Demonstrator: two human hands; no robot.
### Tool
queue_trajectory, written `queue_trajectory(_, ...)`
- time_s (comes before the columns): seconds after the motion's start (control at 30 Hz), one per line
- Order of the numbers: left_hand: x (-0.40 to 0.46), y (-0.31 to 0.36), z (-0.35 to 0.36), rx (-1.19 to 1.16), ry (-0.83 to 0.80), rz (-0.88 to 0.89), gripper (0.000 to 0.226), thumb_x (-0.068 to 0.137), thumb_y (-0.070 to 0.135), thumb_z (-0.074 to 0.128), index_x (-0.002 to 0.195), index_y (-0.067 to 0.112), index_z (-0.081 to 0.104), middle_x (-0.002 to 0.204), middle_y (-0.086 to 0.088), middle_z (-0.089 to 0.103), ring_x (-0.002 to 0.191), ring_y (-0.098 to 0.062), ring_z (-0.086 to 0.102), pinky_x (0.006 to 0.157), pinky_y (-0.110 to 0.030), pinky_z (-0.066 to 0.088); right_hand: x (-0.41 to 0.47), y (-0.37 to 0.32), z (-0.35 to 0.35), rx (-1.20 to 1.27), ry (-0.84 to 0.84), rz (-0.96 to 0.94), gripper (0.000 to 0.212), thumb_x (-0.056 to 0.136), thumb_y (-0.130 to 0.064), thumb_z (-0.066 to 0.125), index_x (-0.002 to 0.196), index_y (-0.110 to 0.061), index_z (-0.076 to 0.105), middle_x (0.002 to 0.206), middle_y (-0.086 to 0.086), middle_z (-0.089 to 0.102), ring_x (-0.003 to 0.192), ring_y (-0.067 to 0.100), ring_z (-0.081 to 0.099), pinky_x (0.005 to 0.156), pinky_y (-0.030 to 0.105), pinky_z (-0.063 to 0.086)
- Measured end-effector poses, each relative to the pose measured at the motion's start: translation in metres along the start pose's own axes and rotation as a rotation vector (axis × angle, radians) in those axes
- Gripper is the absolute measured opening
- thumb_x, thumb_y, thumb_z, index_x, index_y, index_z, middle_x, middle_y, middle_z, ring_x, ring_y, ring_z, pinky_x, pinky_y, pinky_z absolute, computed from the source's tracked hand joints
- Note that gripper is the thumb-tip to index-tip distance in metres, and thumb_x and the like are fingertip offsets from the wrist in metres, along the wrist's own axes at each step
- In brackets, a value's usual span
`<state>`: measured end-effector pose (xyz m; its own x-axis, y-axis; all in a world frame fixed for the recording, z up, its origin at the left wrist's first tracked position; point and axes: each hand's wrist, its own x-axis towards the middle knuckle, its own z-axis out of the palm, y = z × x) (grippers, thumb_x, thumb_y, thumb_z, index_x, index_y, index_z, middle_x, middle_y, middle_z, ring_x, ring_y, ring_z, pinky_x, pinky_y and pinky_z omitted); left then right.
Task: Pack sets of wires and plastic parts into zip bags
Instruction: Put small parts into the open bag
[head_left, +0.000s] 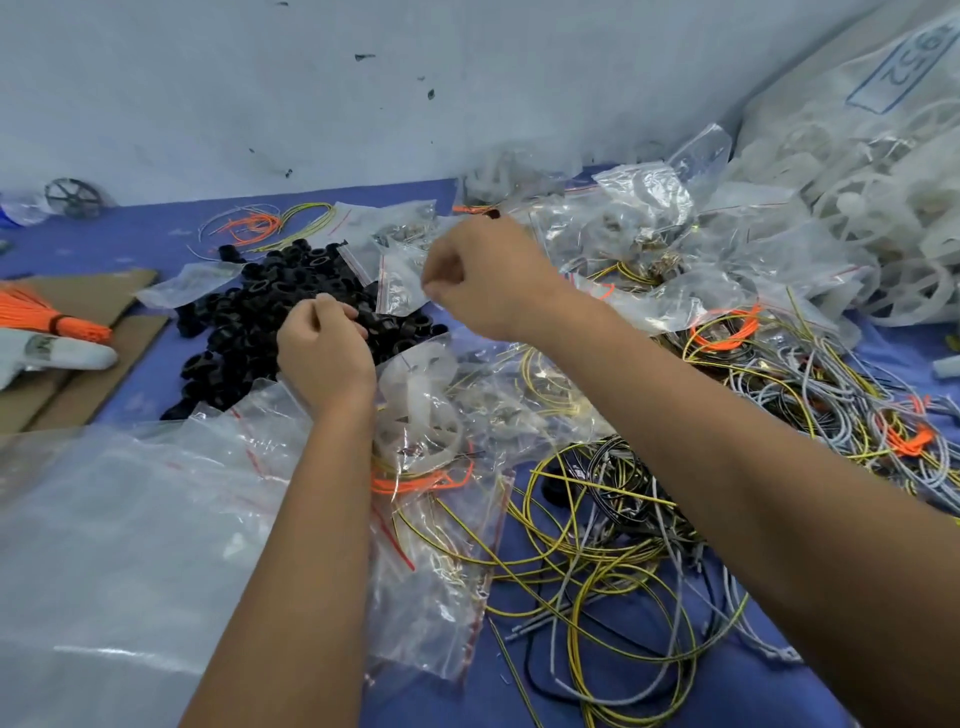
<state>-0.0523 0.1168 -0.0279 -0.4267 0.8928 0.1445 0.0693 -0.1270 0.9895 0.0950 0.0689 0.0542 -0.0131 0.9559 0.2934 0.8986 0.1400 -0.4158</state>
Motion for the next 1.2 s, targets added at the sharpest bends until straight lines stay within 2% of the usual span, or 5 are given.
queue_trajectory(0.3, 0.004, -0.008, 0.006, 0.022, -0.065, -0.001, 0.035, 0.098, 0.027, 0.050, 0.065, 0.020, 0.060, 0.047, 0.009, 0.058, 0.059, -0.019, 0.057, 0.079, -0.048, 0.056, 0.038, 0.014, 0.055, -0.095, -0.390, 0.046, 0.044, 0.098, -0.004, 0.055, 0.136, -0.024, 0.065, 0.137, 0.004, 0.065, 0.125, 0.026, 0.060, 0.102, 0.028, 0.046)
queue_trajectory(0.53, 0.003, -0.008, 0.006, 0.022, -0.069, 0.003, 0.033, 0.095, 0.029, 0.048, 0.065, 0.020, 0.060, 0.045, 0.011, 0.058, 0.057, -0.018, 0.057, 0.077, -0.049, 0.056, 0.037, 0.030, 0.061, -0.055, -0.309, 0.099, 0.007, 0.093, -0.013, 0.072, 0.098, -0.012, 0.076, 0.101, 0.009, 0.073, 0.096, 0.025, 0.064, 0.086, 0.031, 0.050)
queue_trajectory(0.77, 0.002, -0.006, 0.005, 0.076, -0.075, 0.026, 0.035, 0.097, 0.031, 0.049, 0.065, 0.022, 0.061, 0.048, 0.014, 0.060, 0.059, -0.016, 0.058, 0.079, -0.048, 0.057, 0.029, 0.041, 0.044, -0.090, -0.204, 0.142, 0.030, 0.093, -0.008, 0.062, 0.120, 0.004, 0.066, 0.122, 0.021, 0.067, 0.113, 0.036, 0.062, 0.096, 0.043, 0.053)
queue_trajectory(1.0, 0.003, 0.009, 0.005, 0.248, -0.126, 0.383, 0.031, 0.093, 0.037, 0.049, 0.078, 0.015, 0.064, 0.067, 0.004, 0.064, 0.068, -0.018, 0.060, 0.068, -0.033, 0.045, -0.018, 0.068, -0.010, 0.389, 0.289, 0.184, 0.017, 0.092, -0.006, 0.064, 0.098, -0.010, 0.079, 0.079, 0.001, 0.072, 0.074, 0.013, 0.064, 0.071, 0.024, 0.050)
queue_trajectory(1.2, -0.030, 0.054, 0.031, 0.332, -0.533, 0.650, 0.012, 0.090, 0.023, 0.062, 0.083, 0.018, 0.070, 0.068, 0.009, 0.062, 0.065, -0.011, 0.056, 0.066, -0.029, 0.044, -0.088, 0.102, -0.018, 0.684, 0.495, 0.290, 0.014, 0.095, -0.011, 0.068, 0.109, -0.011, 0.072, 0.091, 0.003, 0.075, 0.071, 0.010, 0.071, 0.062, 0.023, 0.053)
